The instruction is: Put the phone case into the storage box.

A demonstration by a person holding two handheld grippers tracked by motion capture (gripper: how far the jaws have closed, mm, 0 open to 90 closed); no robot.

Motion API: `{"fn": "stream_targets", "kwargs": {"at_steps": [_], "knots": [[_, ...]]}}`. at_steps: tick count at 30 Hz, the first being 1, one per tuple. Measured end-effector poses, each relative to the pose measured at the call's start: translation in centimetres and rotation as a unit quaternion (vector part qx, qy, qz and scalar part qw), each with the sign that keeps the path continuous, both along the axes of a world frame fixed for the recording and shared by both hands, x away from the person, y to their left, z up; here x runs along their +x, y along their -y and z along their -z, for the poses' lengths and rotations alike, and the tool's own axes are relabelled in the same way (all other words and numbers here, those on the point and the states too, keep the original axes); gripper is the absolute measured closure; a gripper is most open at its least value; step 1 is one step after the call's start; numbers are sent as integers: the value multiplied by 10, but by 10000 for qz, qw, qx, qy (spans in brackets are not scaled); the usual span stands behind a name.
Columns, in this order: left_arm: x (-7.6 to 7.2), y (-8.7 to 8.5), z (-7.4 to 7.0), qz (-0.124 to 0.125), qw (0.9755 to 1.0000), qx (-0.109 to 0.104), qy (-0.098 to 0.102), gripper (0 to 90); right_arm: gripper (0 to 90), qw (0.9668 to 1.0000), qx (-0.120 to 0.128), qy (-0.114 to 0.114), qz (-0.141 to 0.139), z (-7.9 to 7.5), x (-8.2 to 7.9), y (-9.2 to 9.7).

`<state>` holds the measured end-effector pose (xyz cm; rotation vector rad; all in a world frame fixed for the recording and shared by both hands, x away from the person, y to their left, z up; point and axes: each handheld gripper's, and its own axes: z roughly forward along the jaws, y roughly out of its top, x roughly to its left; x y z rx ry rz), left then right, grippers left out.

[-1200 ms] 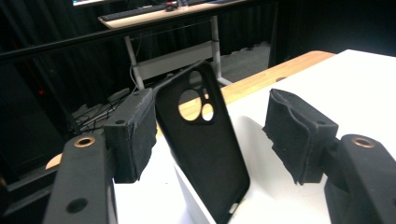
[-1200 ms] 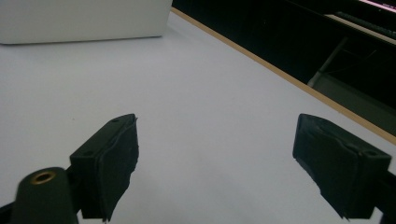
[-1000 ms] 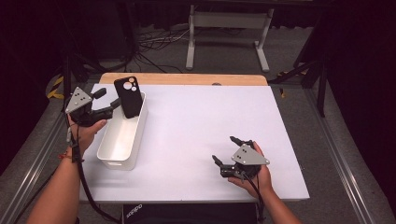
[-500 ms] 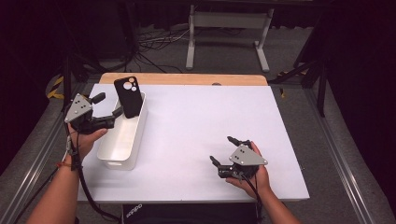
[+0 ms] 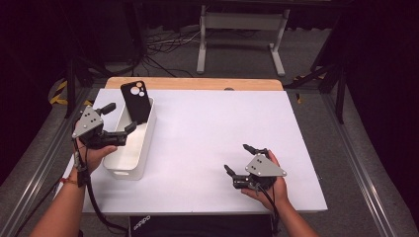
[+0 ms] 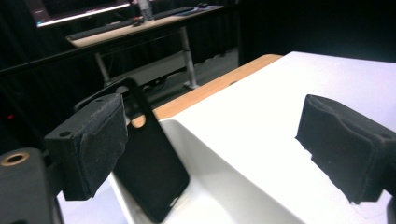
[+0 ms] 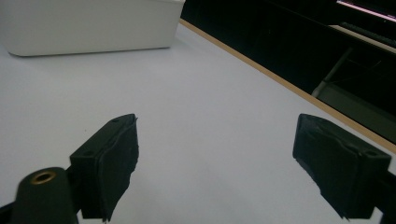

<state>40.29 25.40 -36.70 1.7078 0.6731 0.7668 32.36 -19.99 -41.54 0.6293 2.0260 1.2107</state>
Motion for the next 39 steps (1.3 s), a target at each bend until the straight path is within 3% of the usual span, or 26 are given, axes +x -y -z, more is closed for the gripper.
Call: {"fn": "stream_targets", "kwargs": {"at_steps": [2,12,31,39], "knots": [[-3,4,-2,60,9999,93,16,59,153,10000,-30,26,-12,-1,-1,1],[-22,16,-5,483,9987,-35,153,45,156,9999,-21,98,-14,-3,-3,3],[-52,32,-1,758,9965,134,316,40,157,9999,14,149,-43,-6,-6,4],[-59,41,3,810,9962,77,308,33,157,9999,21,148,-54,-7,-7,3]]}}
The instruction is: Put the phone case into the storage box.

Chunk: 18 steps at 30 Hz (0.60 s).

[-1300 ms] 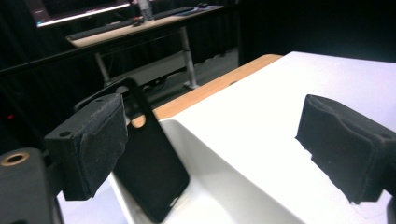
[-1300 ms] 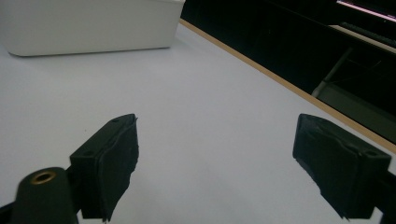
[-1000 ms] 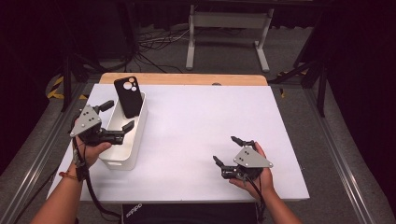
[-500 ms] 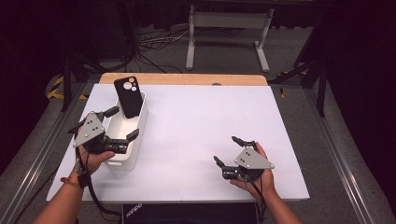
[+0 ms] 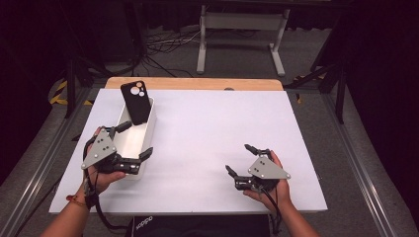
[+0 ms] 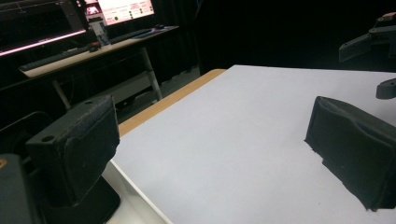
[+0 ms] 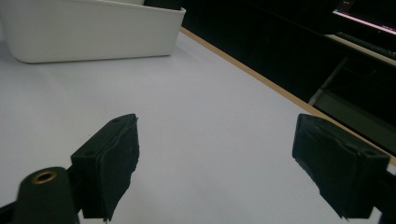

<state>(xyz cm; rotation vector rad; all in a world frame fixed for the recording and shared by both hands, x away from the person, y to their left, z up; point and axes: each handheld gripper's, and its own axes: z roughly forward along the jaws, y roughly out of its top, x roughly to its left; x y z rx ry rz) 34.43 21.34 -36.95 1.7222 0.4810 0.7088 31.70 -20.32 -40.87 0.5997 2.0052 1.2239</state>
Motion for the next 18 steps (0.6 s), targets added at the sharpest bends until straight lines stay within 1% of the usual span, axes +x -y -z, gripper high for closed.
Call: {"fn": "stream_targets", "kwargs": {"at_steps": [2,4,5,6,9,11,14,15,16,18], "knots": [[-3,2,2,21,10000,12,36,32,156,10000,-1,-3,-3,0,0,0],[-5,5,3,64,10000,16,24,32,156,10000,-4,0,-3,0,0,0],[-7,6,4,82,9999,43,73,32,155,10000,4,-10,-11,-1,-1,0],[-8,8,4,109,9999,39,27,33,155,10000,8,-8,-13,-1,-1,0],[-9,10,4,142,9999,64,68,37,155,10000,7,-5,-15,-1,-1,1],[-10,13,5,163,9998,50,59,38,156,10000,5,4,-8,-1,-1,1],[-12,15,7,223,9997,128,55,39,155,10000,16,2,5,-1,-1,2],[-13,17,8,250,9996,99,15,39,155,10000,16,2,5,-1,-1,2],[-14,18,9,249,9996,141,22,38,155,10000,18,1,5,-1,-1,2],[-15,20,10,270,9996,118,16,37,155,10000,15,-4,4,-1,-1,2]]}}
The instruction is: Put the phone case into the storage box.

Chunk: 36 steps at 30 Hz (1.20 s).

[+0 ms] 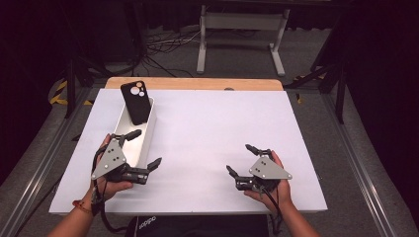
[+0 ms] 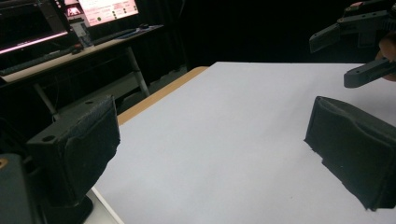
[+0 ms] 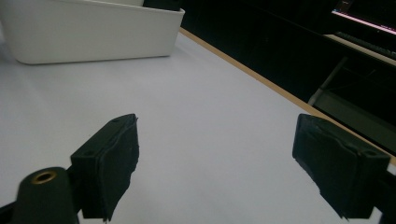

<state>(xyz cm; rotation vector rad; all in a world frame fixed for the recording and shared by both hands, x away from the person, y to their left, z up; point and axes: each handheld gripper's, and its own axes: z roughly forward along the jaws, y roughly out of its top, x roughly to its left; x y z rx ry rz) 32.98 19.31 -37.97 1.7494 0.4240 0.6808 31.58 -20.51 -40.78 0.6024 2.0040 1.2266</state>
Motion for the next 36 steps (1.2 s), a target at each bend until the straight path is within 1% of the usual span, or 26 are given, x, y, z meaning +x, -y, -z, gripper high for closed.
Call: {"fn": "stream_targets", "kwargs": {"at_steps": [2,3,4,8,9,11,15,16,18,19,22,24,26,27,28,30,32,33,35,36], "knots": [[-1,2,1,16,10000,32,-20,35,155,10000,-8,4,-13,0,-1,0],[-1,3,2,13,10000,48,23,35,155,10000,-8,4,-13,0,-1,0],[-1,4,3,43,10000,72,-16,35,154,10000,-4,8,-13,0,-1,0],[-2,6,6,34,9999,142,-22,33,151,10000,37,14,37,-1,-1,1],[-3,7,8,4,9999,119,-50,31,151,10000,38,9,36,-1,-1,1],[-3,7,9,13,9999,131,-50,29,151,10000,39,10,37,-1,-1,1],[-3,8,13,9,9999,118,-124,28,150,10000,54,-4,41,-1,-1,3],[-4,8,14,-17,9999,127,-103,27,151,10000,45,6,67,-1,-1,3],[-4,8,16,13,9998,127,-157,27,151,10000,68,4,61,-1,-1,4],[-4,7,18,10,9998,122,-153,28,150,9999,86,-21,70,-1,-1,4],[-5,9,23,8,9997,109,-219,26,149,10000,63,-40,47,0,-2,4],[-5,9,25,57,9996,155,-217,25,148,10000,61,-36,35,1,-3,3],[-4,11,29,119,9993,135,-317,25,147,10000,21,-31,3,1,-4,3],[-4,12,30,139,9994,147,-286,25,146,10000,7,-22,-1,2,-4,2],[-4,13,32,159,9993,127,-325,25,145,10000,-1,-25,-19,2,-5,3],[-4,14,36,182,9990,149,-381,24,145,10000,-9,-37,-14,2,-6,3],[-5,14,38,159,9991,137,-380,25,144,10000,-3,-47,-14,3,-7,4],[-5,15,40,170,9989,127,-416,25,143,10000,0,-54,-9,3,-7,4],[-6,16,43,135,9989,165,-429,24,142,10000,10,-66,-2,3,-8,5],[-6,17,44,120,9989,218,-406,25,141,10000,7,-62,-4,3,-8,5]]}}
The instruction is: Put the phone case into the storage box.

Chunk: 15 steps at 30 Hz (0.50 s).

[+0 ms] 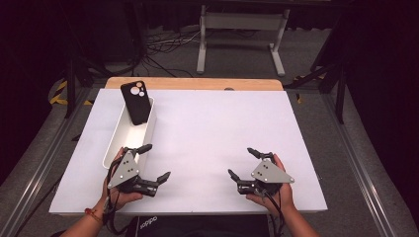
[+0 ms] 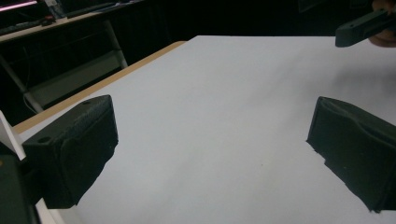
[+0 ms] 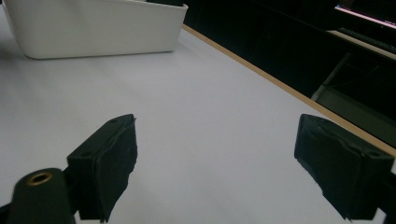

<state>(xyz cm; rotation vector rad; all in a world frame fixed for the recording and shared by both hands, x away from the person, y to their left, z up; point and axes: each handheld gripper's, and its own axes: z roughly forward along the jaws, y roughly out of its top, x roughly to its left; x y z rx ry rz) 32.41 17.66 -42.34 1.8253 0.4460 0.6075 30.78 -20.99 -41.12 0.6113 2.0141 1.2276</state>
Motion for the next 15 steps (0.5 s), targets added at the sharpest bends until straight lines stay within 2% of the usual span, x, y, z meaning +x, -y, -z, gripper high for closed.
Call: {"fn": "stream_targets", "kwargs": {"at_steps": [2,5,12,15], "knots": [[0,1,2,32,10000,23,-38,25,140,10000,-6,3,-6,1,-1,1],[-2,2,4,39,9999,104,7,25,139,10000,-14,-4,-38,3,-2,1],[-4,3,5,38,10000,36,17,29,137,9999,-106,7,-101,8,-2,-2],[-5,3,5,116,9998,120,88,30,138,9999,-109,-16,-80,8,-2,-2]]}}
